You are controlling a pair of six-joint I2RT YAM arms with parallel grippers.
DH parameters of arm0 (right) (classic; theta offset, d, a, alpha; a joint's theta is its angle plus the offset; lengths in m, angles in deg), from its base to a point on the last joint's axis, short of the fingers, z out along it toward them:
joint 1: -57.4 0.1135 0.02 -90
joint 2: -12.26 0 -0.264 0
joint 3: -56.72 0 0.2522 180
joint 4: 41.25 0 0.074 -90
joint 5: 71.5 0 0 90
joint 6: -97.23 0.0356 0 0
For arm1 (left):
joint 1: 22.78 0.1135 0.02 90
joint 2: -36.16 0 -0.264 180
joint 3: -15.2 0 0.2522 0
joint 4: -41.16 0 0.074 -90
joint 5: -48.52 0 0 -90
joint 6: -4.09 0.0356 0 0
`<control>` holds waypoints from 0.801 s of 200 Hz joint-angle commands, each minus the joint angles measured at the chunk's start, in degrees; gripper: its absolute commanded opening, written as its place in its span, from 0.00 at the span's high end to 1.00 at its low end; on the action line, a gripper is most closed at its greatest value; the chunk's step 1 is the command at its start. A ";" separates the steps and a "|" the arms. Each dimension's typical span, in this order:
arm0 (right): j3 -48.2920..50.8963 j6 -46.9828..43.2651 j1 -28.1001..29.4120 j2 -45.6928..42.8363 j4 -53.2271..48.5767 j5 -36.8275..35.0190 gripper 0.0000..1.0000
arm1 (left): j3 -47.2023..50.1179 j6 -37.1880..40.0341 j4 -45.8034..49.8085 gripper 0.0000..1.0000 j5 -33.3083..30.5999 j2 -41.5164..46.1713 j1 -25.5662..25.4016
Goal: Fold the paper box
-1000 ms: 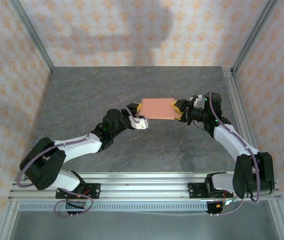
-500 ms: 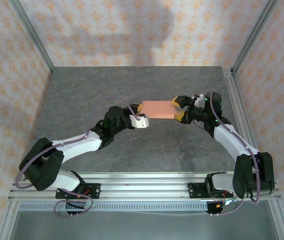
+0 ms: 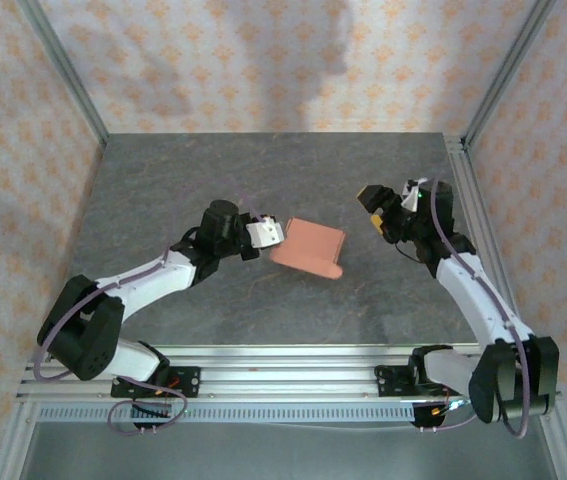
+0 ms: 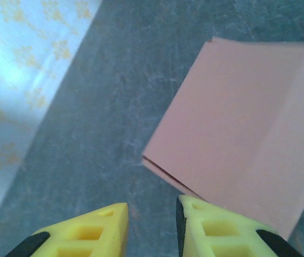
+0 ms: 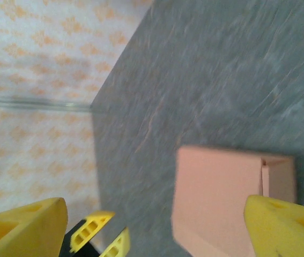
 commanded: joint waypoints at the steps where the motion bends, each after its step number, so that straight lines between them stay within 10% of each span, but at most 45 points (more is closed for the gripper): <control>1: 1.80 -6.93 -0.29 -2.27 0.22 -11.22 0.16 | -3.65 -2.18 7.77 0.70 6.55 -1.88 0.83; 37: 1.69 -11.33 -0.33 0.33 -1.17 -11.36 0.16 | -4.14 -6.08 4.85 0.60 5.87 -3.70 2.06; 100: 4.86 -10.52 -0.12 8.33 2.63 -2.63 0.17 | -13.22 -39.55 8.93 0.26 2.38 -11.05 3.79; 160: 9.28 -6.09 3.58 14.12 11.64 0.87 0.17 | -17.38 -65.03 12.18 0.25 3.48 -17.66 3.76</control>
